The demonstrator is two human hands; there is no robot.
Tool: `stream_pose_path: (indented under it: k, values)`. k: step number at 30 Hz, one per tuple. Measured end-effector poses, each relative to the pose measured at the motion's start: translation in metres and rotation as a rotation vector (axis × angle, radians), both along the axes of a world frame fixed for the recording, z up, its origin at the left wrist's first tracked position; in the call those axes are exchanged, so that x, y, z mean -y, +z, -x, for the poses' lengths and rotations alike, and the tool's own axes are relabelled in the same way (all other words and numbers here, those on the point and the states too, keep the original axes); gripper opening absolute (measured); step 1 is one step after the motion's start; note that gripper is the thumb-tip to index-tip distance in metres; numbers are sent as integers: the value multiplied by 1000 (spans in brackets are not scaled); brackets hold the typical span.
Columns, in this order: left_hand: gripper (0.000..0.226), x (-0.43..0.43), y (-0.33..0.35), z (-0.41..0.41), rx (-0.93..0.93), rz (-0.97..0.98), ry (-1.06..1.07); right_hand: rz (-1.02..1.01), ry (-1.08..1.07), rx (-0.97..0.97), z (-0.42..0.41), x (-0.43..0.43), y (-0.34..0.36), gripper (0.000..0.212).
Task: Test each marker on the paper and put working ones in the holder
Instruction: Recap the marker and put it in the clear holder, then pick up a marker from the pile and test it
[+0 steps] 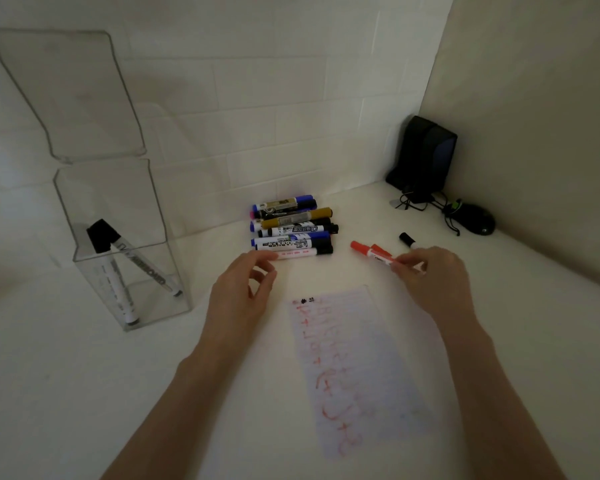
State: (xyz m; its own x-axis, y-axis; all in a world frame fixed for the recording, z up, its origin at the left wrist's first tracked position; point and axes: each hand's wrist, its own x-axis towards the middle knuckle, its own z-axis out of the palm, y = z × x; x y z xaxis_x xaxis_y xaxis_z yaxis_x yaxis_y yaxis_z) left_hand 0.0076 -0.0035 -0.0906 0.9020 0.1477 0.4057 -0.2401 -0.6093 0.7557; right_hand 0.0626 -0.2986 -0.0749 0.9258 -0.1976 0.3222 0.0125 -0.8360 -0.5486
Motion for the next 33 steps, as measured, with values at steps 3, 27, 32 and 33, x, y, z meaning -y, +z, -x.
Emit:
stream_pose_path:
  k: [3,27,32,33]
  values:
    - [24,0,1,1,5,-9,21,61,-61,30,-1,3,-6,18]
    - [48,-9,-21,-17,69,-512,175,196,248,243,4,-68,-17,46]
    - [30,-9,-21,-20,79,-482,124,254,450,166,4,-88,-25,49]
    - [27,-9,-21,-21,69,-475,114,266,468,165,4,-89,-27,47]
